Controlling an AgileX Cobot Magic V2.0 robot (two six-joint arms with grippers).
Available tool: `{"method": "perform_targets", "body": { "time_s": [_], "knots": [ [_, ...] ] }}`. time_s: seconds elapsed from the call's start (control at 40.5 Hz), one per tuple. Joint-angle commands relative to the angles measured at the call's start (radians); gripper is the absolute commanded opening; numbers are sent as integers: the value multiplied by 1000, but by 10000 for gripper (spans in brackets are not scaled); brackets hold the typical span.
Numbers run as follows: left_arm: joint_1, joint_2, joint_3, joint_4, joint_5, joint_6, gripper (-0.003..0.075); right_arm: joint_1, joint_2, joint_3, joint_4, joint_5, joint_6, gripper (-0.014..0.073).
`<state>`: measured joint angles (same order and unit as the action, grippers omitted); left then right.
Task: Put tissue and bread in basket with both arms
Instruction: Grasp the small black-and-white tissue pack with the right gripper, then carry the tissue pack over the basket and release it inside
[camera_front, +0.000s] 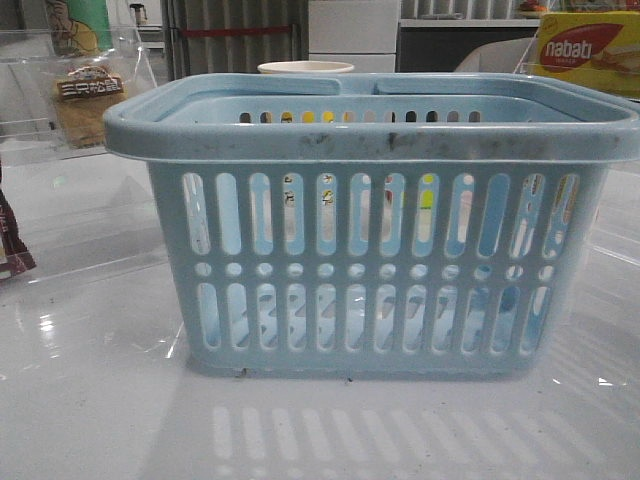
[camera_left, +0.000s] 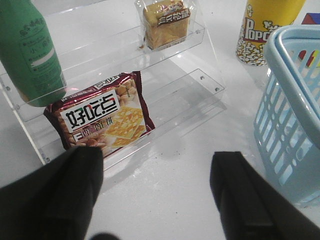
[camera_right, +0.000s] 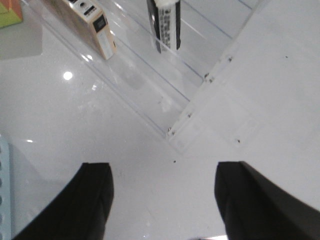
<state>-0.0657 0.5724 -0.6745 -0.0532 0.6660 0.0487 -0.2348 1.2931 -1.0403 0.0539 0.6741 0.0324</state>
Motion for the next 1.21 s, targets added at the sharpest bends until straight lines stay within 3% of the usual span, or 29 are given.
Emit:
{"method": "perform_targets", "body": {
  "time_s": [0.0,0.444,0.889,0.963,1.185],
  "knots": [
    [-5,7,-26,-9,-75,-1,505,-8,59,-107,28,-74,3,542],
    [-5,7,-26,-9,-77,-1,505,-8,350,-322,31,-184,3,542],
    [-5,7,-26,-9,-77,-1,505,-8,473,-343,31,-370,3,540],
    [-5,7,-26,-9,-77,-1,505,-8,481,-343,31,-371,3,503],
    [-5,7,-26,-9,-77,-1,505,-5,478,-353,31,-363,3,221]
  ]
}}
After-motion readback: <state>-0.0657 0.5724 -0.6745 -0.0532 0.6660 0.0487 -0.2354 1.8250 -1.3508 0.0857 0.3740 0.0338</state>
